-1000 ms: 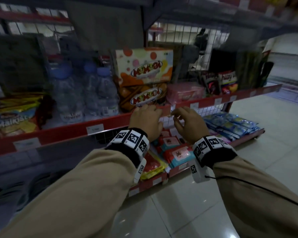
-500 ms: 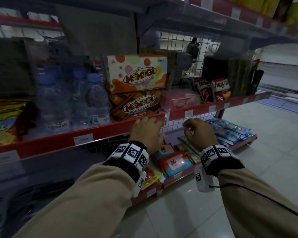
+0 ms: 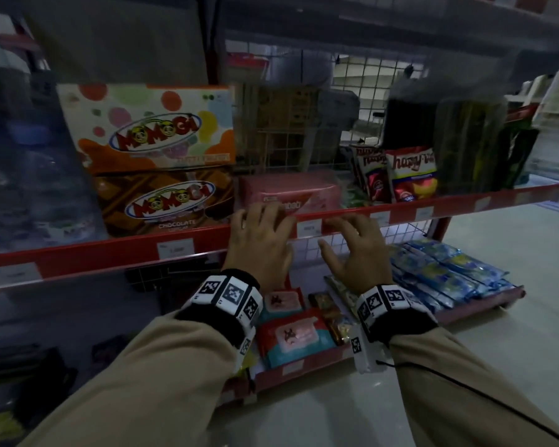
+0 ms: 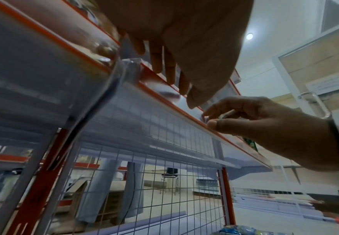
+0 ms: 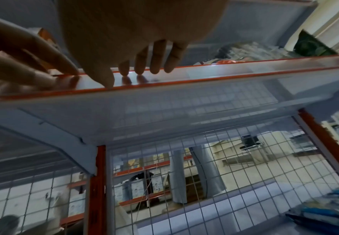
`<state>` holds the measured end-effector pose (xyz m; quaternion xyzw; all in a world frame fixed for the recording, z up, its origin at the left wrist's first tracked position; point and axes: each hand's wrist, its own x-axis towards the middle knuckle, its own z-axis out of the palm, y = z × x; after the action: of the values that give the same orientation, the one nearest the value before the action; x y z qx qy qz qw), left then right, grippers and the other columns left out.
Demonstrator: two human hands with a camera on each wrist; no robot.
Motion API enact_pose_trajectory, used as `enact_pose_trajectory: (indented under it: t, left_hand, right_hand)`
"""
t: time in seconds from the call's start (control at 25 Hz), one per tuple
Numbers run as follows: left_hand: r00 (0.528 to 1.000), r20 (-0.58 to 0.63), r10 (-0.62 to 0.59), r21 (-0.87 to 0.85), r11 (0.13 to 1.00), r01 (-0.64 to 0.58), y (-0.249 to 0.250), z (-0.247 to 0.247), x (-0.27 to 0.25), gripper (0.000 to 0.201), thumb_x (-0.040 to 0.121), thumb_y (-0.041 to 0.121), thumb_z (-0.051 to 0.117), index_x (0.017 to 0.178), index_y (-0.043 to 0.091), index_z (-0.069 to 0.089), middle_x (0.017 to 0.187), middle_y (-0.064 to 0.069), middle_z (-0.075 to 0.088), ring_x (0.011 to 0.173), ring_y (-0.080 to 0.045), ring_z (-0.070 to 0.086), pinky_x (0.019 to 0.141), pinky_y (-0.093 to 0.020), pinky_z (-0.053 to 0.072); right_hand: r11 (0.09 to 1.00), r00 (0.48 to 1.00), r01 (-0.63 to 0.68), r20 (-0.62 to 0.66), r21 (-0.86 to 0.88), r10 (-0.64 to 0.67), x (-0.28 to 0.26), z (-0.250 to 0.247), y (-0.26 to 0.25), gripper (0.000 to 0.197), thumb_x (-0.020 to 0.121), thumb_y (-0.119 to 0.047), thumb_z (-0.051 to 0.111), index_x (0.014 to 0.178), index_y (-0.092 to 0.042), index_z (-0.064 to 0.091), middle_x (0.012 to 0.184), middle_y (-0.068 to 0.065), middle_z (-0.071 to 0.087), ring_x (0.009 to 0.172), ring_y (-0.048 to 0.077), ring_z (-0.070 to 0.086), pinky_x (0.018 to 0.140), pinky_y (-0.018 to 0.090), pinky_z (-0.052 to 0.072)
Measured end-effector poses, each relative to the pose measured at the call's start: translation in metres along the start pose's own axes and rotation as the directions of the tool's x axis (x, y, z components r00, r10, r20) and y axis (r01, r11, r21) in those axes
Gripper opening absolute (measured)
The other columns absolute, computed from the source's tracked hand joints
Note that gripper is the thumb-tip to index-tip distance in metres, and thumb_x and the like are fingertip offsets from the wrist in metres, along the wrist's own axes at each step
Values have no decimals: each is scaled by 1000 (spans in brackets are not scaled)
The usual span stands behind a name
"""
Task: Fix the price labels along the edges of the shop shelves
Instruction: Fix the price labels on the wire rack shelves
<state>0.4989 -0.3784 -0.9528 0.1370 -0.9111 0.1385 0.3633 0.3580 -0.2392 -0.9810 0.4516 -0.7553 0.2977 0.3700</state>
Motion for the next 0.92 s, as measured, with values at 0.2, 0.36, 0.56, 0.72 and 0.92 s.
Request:
enact_pose_trajectory:
  t: [0.2, 0.36, 0.56, 0.72, 0.92]
  left_hand:
    - [992, -62, -109, 38, 993, 111, 26, 16, 12, 37, 76, 34, 62, 111, 22, 58, 110, -5, 53, 104, -27, 44, 84, -40, 30]
    - [986, -36, -164, 105, 980, 167, 34, 17, 12, 43, 78, 36, 59, 118, 23, 55, 108, -6, 52, 103, -29, 45, 85, -42, 32]
    - [982, -11, -191, 121, 974, 191, 42, 12, 13, 52, 74, 34, 60, 125, 23, 55, 115, -8, 53, 106, -31, 46, 86, -43, 34]
    - [989, -93, -116, 95, 988, 124, 47, 10, 9, 44, 73, 17, 68, 117, 15, 64, 110, -10, 58, 103, -30, 51, 84, -41, 38]
    - [995, -51, -89, 48, 995, 91, 49, 3, 11, 34, 76, 14, 66, 110, 10, 66, 96, -8, 61, 87, -30, 55, 73, -40, 42]
  right_hand:
    - [995, 995, 96, 16, 40, -97, 5, 8, 27, 43, 85, -41, 63, 116, -11, 62, 111, 12, 59, 99, 32, 54, 81, 41, 45]
    - [994, 998, 63, 26, 85, -65, 14, 8, 29, 43, 82, -46, 63, 109, -12, 62, 106, 13, 54, 96, 31, 49, 78, 39, 42]
    - [995, 999, 38, 17, 93, -40, 22, 9, 25, 42, 72, -47, 65, 96, -14, 53, 104, 11, 50, 98, 28, 40, 78, 38, 32]
    - [992, 998, 70, -10, 106, -70, 18, 10, 28, 39, 72, -44, 65, 96, -16, 54, 97, 6, 54, 96, 26, 40, 78, 39, 29]
    - [945, 972, 235, -23, 230, -236, 28, 7, 23, 30, 78, -36, 62, 101, -16, 63, 99, 1, 63, 93, 25, 54, 82, 39, 35]
